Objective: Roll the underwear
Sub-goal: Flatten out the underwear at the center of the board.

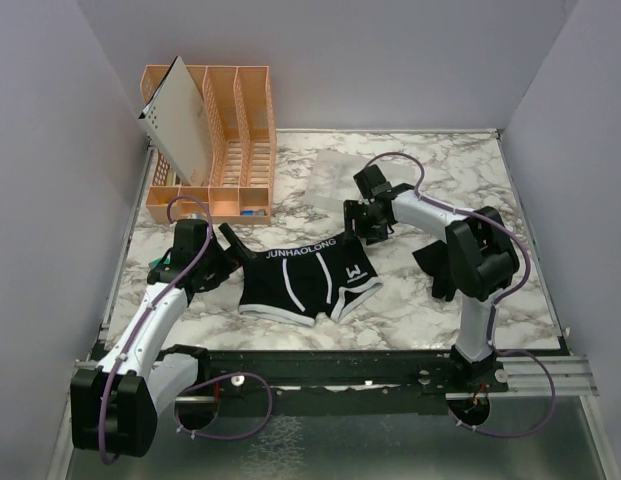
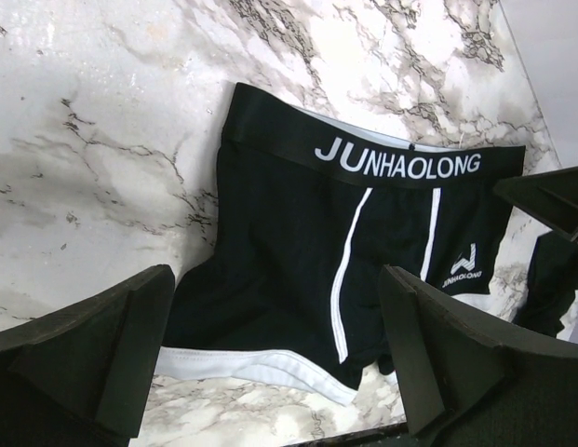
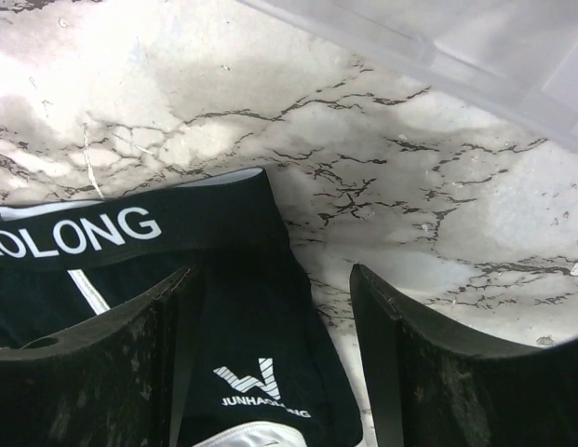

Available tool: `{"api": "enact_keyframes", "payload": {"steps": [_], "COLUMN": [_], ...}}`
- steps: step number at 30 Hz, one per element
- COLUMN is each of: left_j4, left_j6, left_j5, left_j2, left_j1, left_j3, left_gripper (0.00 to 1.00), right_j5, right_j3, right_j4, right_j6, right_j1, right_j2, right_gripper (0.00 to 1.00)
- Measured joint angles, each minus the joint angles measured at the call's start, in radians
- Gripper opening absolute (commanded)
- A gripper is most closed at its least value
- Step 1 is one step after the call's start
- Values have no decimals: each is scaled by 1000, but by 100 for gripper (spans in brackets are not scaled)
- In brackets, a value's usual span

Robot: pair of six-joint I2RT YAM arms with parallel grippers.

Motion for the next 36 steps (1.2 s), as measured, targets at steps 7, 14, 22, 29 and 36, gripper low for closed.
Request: {"api": "enact_keyframes", "payload": {"steps": [7,14,22,29,36], "left_j4": [0,0,0,1,21], "left_j6": [1,0,0,-1,0], "left_j5": [17,19,18,17,6], "left_j2": [-3,-3,-3,-3,-3], "left_j1": [3,9,9,9,9], "left_j3": [-3,-7,-7,-13,-26], "left_gripper": [99,99,99,99,97], "right_j5": [-11,-31,-40,-41,-44], "right_j3": [3,5,4,5,68], "right_j4": [12,15,14,14,14], "right_j6": [-26,-50,-57,-59,-58], "right_j1": [0,-6,-6,-6,-6], "right_j2": [8,13,13,10,35], "right_gripper": [49,38,56,59,54]}}
